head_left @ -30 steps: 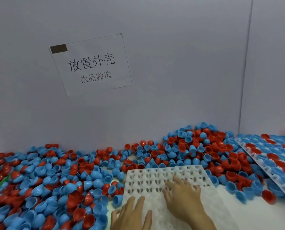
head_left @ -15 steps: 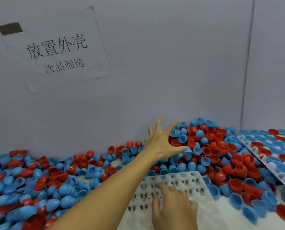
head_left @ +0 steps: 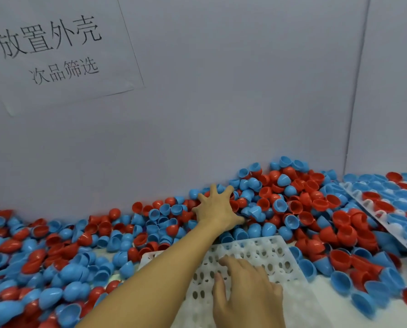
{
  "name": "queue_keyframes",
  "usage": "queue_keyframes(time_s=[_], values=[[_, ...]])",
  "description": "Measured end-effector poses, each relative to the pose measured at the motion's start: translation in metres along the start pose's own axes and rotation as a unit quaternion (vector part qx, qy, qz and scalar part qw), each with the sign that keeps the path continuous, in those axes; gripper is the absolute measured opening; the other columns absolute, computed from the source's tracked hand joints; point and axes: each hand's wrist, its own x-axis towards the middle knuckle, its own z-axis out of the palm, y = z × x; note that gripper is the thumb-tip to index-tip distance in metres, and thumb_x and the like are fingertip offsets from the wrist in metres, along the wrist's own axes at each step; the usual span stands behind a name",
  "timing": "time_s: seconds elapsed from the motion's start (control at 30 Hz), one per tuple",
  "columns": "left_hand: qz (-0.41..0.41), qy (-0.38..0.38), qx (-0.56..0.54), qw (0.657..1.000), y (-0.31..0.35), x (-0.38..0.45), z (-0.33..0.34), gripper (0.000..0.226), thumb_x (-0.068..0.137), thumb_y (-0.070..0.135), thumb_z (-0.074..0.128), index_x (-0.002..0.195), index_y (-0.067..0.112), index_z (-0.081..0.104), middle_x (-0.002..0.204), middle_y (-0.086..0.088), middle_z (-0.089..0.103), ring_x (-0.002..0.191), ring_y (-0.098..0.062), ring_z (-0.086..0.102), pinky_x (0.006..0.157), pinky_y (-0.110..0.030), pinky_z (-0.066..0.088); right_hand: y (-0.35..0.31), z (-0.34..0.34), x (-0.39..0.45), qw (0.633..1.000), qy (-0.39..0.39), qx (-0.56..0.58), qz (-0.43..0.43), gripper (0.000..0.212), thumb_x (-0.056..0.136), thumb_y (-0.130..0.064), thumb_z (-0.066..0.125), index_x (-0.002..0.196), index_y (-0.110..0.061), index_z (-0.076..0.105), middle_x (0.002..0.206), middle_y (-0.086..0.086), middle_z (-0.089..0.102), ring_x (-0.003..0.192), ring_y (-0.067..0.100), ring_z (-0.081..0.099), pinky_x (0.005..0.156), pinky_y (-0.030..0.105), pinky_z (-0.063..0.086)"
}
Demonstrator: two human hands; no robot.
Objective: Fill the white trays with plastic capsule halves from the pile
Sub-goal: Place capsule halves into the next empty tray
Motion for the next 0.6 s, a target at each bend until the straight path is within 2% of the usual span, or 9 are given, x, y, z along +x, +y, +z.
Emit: queue_keyframes(time_s=[0.1, 0.17, 0.23, 0.27, 0.33, 0.4, 0.5, 0.57, 0.6], values=[[-0.013, 0.052, -0.061, 0.997, -0.004, 0.001, 0.000, 0.077, 0.080, 0.054, 0.072, 0.146, 0.041, 0.036, 0.152, -0.001, 0.030, 0.134, -0.042, 0.032, 0.092, -0.051, 0.047, -0.001, -0.002, -0.002, 1.000, -0.003, 0.001, 0.003, 0.041, 0.097, -0.053, 0.036, 0.138, -0.047, 0.038, 0.139, -0.027, 0.043, 0.131, 0.004, 0.035, 0.102, 0.035, 0.030], [-0.030, 0.079, -0.132, 0.988, -0.011, 0.005, -0.006, 0.059, 0.080, 0.041, 0.072, 0.133, 0.038, 0.047, 0.141, -0.002, 0.041, 0.126, -0.040, 0.042, 0.086, -0.043, 0.047, -0.001, -0.002, -0.002, 1.000, -0.002, 0.004, 0.003, 0.041, 0.097, -0.053, 0.036, 0.137, -0.047, 0.039, 0.138, -0.027, 0.043, 0.130, 0.004, 0.035, 0.102, 0.035, 0.030], [-0.031, 0.083, -0.193, 0.977, -0.018, 0.010, -0.014, 0.041, 0.079, 0.032, 0.073, 0.114, 0.032, 0.053, 0.129, -0.005, 0.049, 0.114, -0.036, 0.052, 0.084, -0.042, 0.051, -0.001, -0.001, -0.002, 1.000, -0.003, 0.008, 0.004, 0.040, 0.097, -0.052, 0.036, 0.136, -0.046, 0.039, 0.138, -0.027, 0.044, 0.130, 0.005, 0.036, 0.101, 0.036, 0.030], [-0.027, 0.082, -0.231, 0.969, -0.022, 0.012, -0.018, 0.035, 0.078, 0.030, 0.075, 0.105, 0.030, 0.053, 0.121, -0.006, 0.054, 0.107, -0.034, 0.057, 0.082, -0.042, 0.054, -0.001, 0.000, -0.002, 1.000, -0.003, 0.010, 0.003, 0.040, 0.097, -0.052, 0.036, 0.136, -0.046, 0.040, 0.138, -0.026, 0.044, 0.129, 0.005, 0.036, 0.101, 0.036, 0.029], [-0.044, 0.091, -0.331, 0.938, -0.030, 0.012, -0.026, 0.032, 0.078, 0.026, 0.078, 0.101, 0.027, 0.056, 0.105, -0.004, 0.062, 0.097, -0.027, 0.063, 0.078, -0.037, 0.056, -0.001, -0.001, -0.002, 1.000, -0.001, 0.013, 0.006, 0.039, 0.097, -0.053, 0.036, 0.136, -0.047, 0.040, 0.138, -0.026, 0.043, 0.129, 0.005, 0.036, 0.101, 0.037, 0.029], [-0.105, 0.106, -0.454, 0.878, -0.038, 0.012, -0.036, 0.030, 0.081, 0.021, 0.077, 0.105, 0.024, 0.059, 0.094, -0.001, 0.065, 0.086, -0.022, 0.066, 0.073, -0.033, 0.058, -0.001, -0.002, -0.003, 1.000, -0.006, 0.018, 0.006, 0.039, 0.097, -0.053, 0.037, 0.136, -0.047, 0.040, 0.139, -0.026, 0.043, 0.130, 0.006, 0.036, 0.102, 0.037, 0.028], [-0.189, 0.073, -0.660, 0.723, -0.055, 0.001, -0.059, 0.018, 0.083, 0.018, 0.072, 0.098, 0.017, 0.062, 0.076, -0.004, 0.065, 0.055, -0.016, 0.062, 0.054, -0.029, 0.055, 0.000, -0.002, -0.004, 0.999, 0.002, 0.034, -0.002, 0.038, 0.097, -0.052, 0.038, 0.134, -0.048, 0.041, 0.139, -0.026, 0.044, 0.130, 0.005, 0.036, 0.101, 0.037, 0.029], [-0.206, 0.036, -0.741, 0.639, -0.066, -0.013, -0.076, 0.011, 0.084, 0.023, 0.071, 0.083, 0.018, 0.062, 0.067, -0.003, 0.064, 0.053, -0.017, 0.060, 0.056, -0.029, 0.054, 0.001, -0.001, -0.004, 0.999, 0.016, 0.041, -0.011, 0.038, 0.096, -0.052, 0.039, 0.134, -0.048, 0.041, 0.139, -0.026, 0.044, 0.129, 0.005, 0.036, 0.100, 0.036, 0.029], [-0.204, 0.026, -0.765, 0.611, -0.068, -0.025, -0.082, 0.015, 0.085, 0.025, 0.071, 0.076, 0.019, 0.060, 0.064, -0.002, 0.064, 0.054, -0.017, 0.060, 0.058, -0.031, 0.054, 0.003, 0.000, -0.004, 0.999, 0.015, 0.044, -0.013, 0.038, 0.096, -0.053, 0.039, 0.134, -0.049, 0.041, 0.139, -0.026, 0.044, 0.129, 0.005, 0.036, 0.099, 0.036, 0.029]])
